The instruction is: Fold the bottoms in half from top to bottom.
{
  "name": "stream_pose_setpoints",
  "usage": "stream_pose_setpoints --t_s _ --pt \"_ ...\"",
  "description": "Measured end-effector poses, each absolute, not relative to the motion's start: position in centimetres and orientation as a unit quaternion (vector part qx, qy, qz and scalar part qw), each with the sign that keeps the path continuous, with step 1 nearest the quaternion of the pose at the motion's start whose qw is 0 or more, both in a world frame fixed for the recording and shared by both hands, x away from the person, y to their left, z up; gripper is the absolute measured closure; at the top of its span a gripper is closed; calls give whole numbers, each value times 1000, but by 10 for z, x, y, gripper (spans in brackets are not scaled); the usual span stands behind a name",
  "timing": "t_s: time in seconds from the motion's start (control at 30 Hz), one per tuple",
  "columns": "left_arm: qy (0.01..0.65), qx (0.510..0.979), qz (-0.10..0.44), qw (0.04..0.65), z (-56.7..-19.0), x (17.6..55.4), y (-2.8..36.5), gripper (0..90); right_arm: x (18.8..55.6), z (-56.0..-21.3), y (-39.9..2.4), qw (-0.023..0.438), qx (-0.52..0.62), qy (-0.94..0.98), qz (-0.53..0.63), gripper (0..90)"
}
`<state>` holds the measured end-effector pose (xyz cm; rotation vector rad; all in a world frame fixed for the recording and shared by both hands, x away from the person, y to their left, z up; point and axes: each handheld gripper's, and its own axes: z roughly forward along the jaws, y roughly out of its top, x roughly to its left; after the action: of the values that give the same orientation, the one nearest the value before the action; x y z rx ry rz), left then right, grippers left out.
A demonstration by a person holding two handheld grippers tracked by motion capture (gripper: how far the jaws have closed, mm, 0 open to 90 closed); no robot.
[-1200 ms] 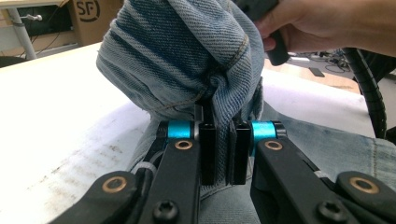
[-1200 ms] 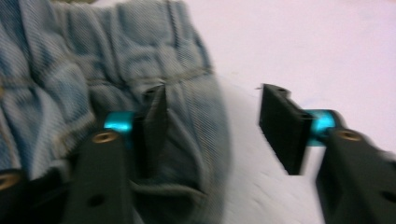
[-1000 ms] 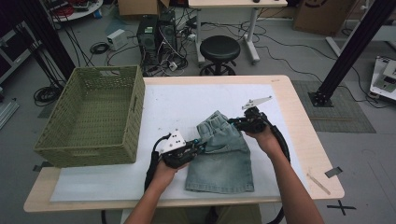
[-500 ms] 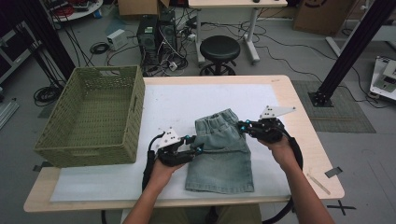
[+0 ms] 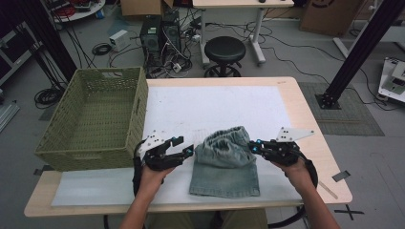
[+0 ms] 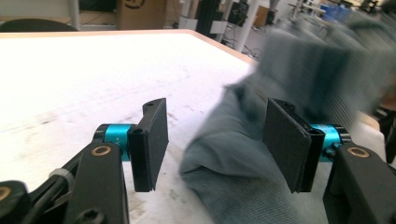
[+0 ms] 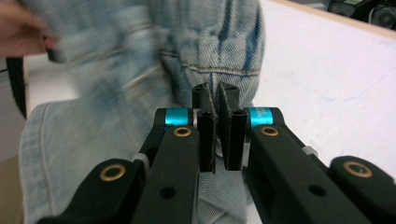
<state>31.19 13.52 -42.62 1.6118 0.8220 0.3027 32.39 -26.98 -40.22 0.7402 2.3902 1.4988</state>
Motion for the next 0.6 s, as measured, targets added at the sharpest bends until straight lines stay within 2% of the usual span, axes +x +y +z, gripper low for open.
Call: stream_pose_setpoints --t_s 0.3,0.37,0.47,0.6 --pt "356 707 127 598 -428 315 125 407 302 -415 -271 108 215 834 497 853" --pt "357 706 129 598 -428 316 124 407 298 -415 -276 99 218 828 507 773" --pt "357 708 130 595 -428 317 123 407 296 -408 -292 91 249 788 557 606" --pt "357 710 129 593 -427 318 119 387 303 -394 -294 117 286 771 556 548"
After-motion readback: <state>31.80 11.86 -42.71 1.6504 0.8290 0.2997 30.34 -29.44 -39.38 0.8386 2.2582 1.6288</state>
